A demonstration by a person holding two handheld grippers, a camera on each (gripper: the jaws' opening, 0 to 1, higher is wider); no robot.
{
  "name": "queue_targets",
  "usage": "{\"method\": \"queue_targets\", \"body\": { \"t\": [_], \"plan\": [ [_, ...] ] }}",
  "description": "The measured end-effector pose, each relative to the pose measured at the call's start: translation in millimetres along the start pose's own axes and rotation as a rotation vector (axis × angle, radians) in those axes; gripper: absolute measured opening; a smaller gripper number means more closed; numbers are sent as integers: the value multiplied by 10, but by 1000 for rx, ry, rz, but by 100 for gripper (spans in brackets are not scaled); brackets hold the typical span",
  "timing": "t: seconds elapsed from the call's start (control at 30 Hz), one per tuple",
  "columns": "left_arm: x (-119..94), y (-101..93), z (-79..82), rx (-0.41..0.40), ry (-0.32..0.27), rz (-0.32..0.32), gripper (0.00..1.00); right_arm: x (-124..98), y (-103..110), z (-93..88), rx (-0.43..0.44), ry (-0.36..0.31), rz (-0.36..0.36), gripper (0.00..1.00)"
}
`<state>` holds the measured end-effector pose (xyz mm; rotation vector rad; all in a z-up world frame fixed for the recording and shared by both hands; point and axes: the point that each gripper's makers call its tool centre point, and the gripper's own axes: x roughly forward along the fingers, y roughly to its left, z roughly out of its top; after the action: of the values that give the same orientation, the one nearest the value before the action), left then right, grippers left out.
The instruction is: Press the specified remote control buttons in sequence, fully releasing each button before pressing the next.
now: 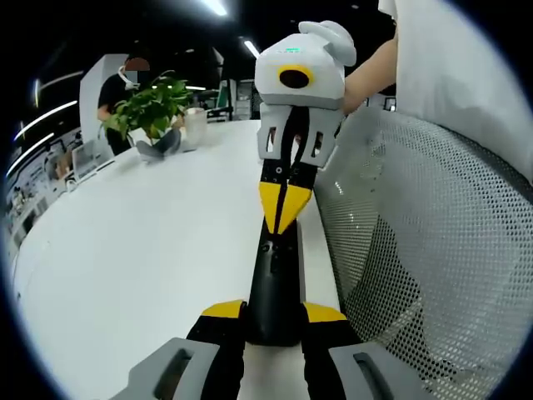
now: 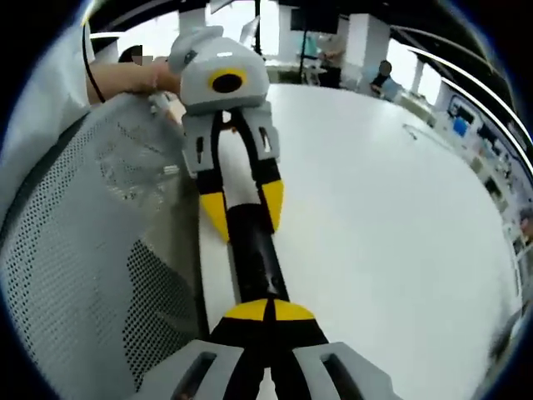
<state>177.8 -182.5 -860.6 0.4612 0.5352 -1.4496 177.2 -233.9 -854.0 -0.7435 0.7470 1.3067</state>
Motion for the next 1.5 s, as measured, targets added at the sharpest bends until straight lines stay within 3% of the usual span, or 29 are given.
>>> {"method": "queue_targets", "body": {
  "t": [0.17,0.37,0.67,0.73,0.77,0.9,1.0,1.1,1.17,1.27,1.4,1.5],
  "plan": [
    [-1,0,1,0,0,-1,25,12,23,9,-149,41,5,0],
    [-1,-1,1,1,-1,-1,25,41,57,23,-451,114,11,0],
    [1,3,-1,0,0,-2,25,91,72,28,-773,220,112,0],
    [3,2,-1,0,1,-3,25,96,65,31,-764,245,147,0],
    [3,2,-1,0,1,-4,25,96,68,29,-691,256,171,0],
    [5,2,0,1,2,-4,25,99,36,74,-304,251,205,0],
    [4,2,2,0,2,-3,25,98,-5,96,3,200,205,0],
    [6,3,2,0,0,-2,25,94,-27,97,183,166,169,0],
    [4,3,3,0,-2,-1,25,84,-27,88,170,139,154,0],
    [4,3,1,1,-2,0,25,76,6,97,28,101,117,0],
    [4,1,3,0,-3,0,25,72,34,97,-157,119,62,0],
    [4,0,3,1,-3,1,25,67,56,100,-183,130,59,0]
  ]
}}
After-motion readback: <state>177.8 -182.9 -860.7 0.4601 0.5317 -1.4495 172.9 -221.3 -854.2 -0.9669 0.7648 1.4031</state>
